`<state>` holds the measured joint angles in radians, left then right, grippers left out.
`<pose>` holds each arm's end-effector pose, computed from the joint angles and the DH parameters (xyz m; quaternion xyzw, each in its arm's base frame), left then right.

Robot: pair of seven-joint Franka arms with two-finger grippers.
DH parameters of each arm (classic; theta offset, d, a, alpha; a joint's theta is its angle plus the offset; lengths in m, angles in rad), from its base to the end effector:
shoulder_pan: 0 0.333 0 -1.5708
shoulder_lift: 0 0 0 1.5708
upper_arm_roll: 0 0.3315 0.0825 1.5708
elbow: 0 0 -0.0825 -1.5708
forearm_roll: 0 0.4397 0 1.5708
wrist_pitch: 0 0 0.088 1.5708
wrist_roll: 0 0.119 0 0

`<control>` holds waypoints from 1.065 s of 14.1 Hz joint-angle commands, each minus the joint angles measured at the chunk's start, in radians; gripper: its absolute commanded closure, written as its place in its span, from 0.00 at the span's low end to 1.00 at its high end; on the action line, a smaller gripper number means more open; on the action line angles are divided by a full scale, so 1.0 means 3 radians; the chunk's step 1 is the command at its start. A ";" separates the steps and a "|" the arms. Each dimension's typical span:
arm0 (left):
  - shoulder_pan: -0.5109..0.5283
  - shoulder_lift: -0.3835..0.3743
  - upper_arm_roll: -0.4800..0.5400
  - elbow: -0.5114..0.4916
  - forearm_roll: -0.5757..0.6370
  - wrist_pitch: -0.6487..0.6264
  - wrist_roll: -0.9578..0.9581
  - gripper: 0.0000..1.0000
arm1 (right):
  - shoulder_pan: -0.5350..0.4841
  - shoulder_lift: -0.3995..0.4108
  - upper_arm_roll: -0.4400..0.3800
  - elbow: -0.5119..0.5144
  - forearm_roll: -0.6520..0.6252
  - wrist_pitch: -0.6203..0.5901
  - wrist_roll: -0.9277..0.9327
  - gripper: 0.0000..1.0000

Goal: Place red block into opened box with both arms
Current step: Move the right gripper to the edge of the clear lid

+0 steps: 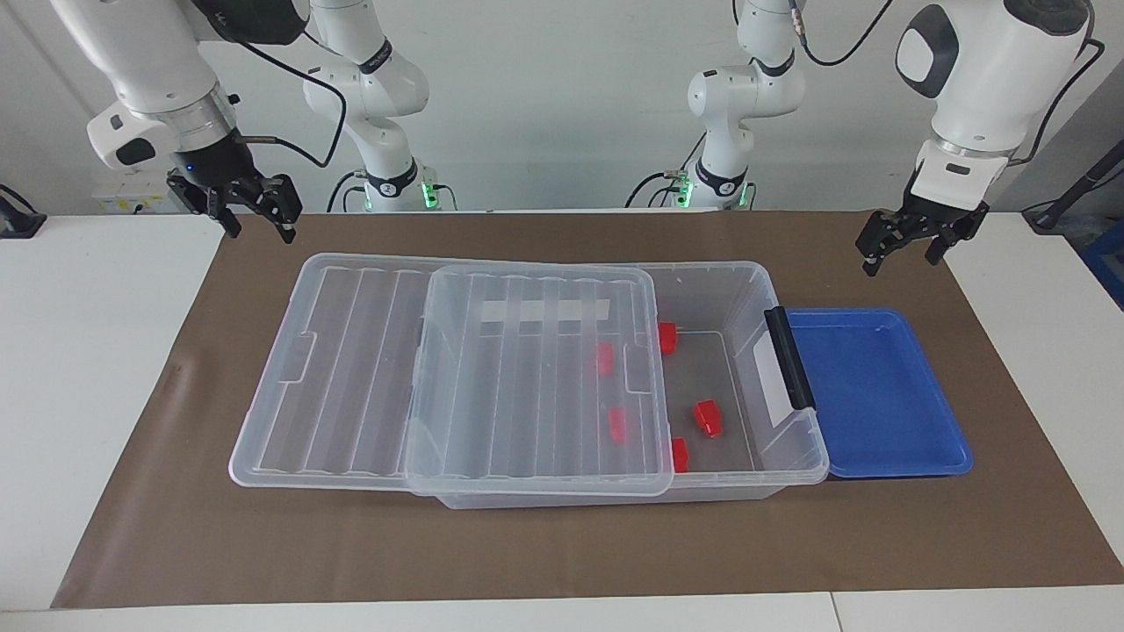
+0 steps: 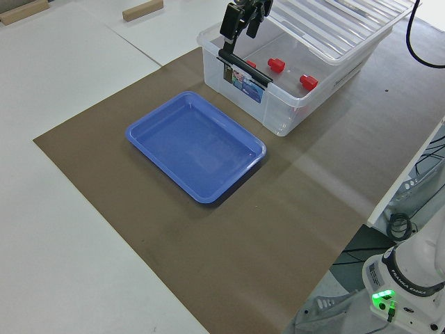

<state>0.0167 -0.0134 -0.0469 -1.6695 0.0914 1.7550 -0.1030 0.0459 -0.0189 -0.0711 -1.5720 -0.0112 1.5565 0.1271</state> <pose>0.6225 -0.0098 0.6010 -0.9973 -0.0302 -0.0523 0.0422 0.6026 -0.0169 0.6375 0.9971 -0.0762 0.0019 0.0048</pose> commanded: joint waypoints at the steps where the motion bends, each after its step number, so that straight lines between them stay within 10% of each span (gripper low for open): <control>1: 0.0026 -0.0057 -0.0012 -0.0055 -0.0049 -0.0031 0.0011 0.00 | -0.0056 0.0017 0.0017 -0.0093 0.0012 0.0317 -0.0127 1.00; 15: 0.0026 -0.0057 -0.0012 -0.0055 -0.0049 -0.0031 0.0011 0.00 | -0.0490 0.1096 0.0017 -0.0037 -0.0357 0.1898 -0.1124 1.00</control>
<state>0.0167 -0.0134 -0.0469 -1.6695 0.0914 1.7542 -0.1030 -0.0754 0.2858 -0.0774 -1.5984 -0.1410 2.1022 -0.1824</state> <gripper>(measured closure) 0.000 0.991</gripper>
